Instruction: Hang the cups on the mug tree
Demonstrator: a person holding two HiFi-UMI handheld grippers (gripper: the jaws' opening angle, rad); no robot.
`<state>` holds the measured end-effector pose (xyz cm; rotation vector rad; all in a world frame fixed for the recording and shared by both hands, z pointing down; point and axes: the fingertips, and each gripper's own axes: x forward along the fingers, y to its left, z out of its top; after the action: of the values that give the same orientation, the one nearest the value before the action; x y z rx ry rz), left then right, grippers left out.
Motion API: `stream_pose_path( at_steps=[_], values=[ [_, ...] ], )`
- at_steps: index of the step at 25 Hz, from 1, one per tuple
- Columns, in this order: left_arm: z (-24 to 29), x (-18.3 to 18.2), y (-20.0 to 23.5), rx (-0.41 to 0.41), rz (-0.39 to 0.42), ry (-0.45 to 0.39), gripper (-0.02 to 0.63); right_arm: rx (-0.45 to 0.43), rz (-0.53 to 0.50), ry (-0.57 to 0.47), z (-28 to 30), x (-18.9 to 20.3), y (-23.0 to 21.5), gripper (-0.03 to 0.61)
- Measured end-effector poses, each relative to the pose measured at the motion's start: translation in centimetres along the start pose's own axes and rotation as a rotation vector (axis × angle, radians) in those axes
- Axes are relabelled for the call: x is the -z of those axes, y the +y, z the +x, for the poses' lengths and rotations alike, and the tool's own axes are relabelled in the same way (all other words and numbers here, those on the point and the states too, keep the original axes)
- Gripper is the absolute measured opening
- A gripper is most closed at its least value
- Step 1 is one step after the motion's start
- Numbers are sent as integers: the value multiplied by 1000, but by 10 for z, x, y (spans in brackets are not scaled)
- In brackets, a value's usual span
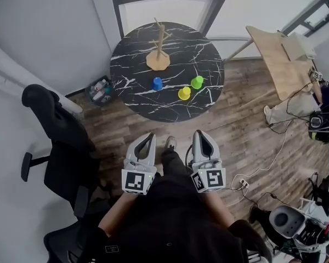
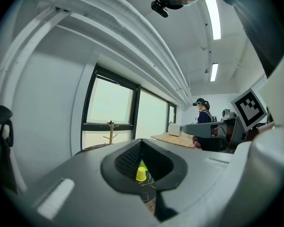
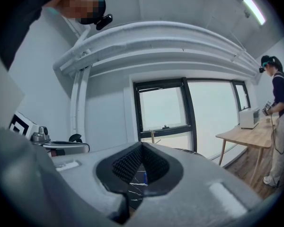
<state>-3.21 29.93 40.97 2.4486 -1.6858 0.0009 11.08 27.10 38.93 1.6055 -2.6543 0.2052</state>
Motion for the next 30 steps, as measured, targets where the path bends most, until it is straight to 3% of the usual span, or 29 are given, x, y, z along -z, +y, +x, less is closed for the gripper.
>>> stream_pose_path(
  at_steps=[7,17,30],
  values=[
    [58,16,13,-34,17,27,0,-35,29,23,48,9,-39,0],
    [148,15,20,-90,-25,65,0,-112,24,53,113,13,-95,0],
    [200,52,43,-203,-42,138,0,-178,57,94,154,28,-130,0]
  ],
)
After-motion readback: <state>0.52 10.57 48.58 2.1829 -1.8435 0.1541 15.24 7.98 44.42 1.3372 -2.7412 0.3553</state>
